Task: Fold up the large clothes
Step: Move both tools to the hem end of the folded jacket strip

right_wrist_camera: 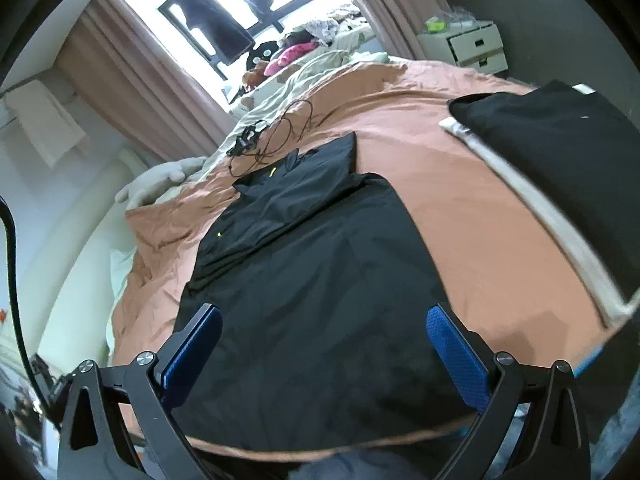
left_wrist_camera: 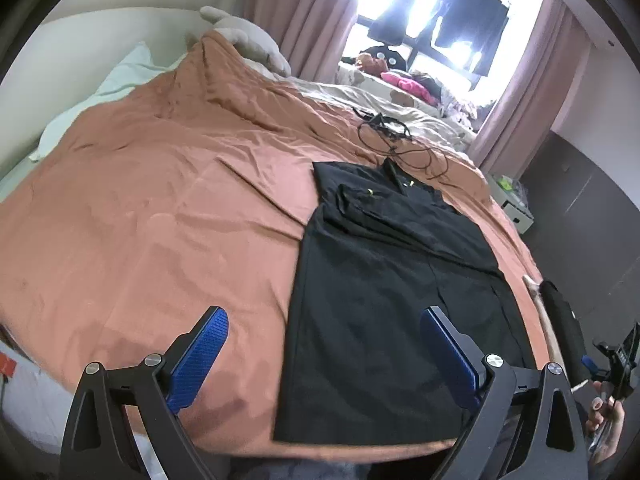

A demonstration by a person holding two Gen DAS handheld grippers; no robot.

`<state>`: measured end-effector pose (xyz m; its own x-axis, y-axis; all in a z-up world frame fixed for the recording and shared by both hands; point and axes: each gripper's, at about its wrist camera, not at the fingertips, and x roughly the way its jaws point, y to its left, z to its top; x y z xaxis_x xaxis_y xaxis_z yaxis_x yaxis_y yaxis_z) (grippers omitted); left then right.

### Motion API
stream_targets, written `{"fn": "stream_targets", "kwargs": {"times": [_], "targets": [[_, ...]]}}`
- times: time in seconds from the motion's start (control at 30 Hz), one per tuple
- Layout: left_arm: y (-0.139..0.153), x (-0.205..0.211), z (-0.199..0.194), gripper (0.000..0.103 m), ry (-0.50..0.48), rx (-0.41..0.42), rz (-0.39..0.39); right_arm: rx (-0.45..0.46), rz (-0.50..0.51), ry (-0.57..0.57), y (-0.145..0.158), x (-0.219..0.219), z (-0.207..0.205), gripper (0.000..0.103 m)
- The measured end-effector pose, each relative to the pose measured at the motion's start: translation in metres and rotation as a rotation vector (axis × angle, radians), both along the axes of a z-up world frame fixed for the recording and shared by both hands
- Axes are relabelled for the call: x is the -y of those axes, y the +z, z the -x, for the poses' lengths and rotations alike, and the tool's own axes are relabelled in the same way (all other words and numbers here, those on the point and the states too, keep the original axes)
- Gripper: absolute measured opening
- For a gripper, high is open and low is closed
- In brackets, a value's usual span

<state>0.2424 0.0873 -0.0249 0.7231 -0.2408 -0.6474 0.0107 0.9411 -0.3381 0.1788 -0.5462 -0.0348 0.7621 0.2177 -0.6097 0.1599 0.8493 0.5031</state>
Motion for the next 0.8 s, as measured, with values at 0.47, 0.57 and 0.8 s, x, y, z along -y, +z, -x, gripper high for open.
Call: {"fn": "stream_targets", "kwargs": {"times": [0.47,0.57,0.8], "targets": [[-0.04,-0.009,0.107,0.088,0.02,0.024,0.067,0.004,0.011,0.01,-0.037,-0.003,0.097,0.088],[-0.051,-0.009,0.12,0.08,0.015,0.013,0.077,0.013,-0.018,0.014,-0.05,-0.002,0.117,0.088],[-0.072,-0.013,0.151,0.073,0.032,-0.008,0.136,0.034,-0.074,0.012,-0.072,0.001,0.154,0.085]]}}
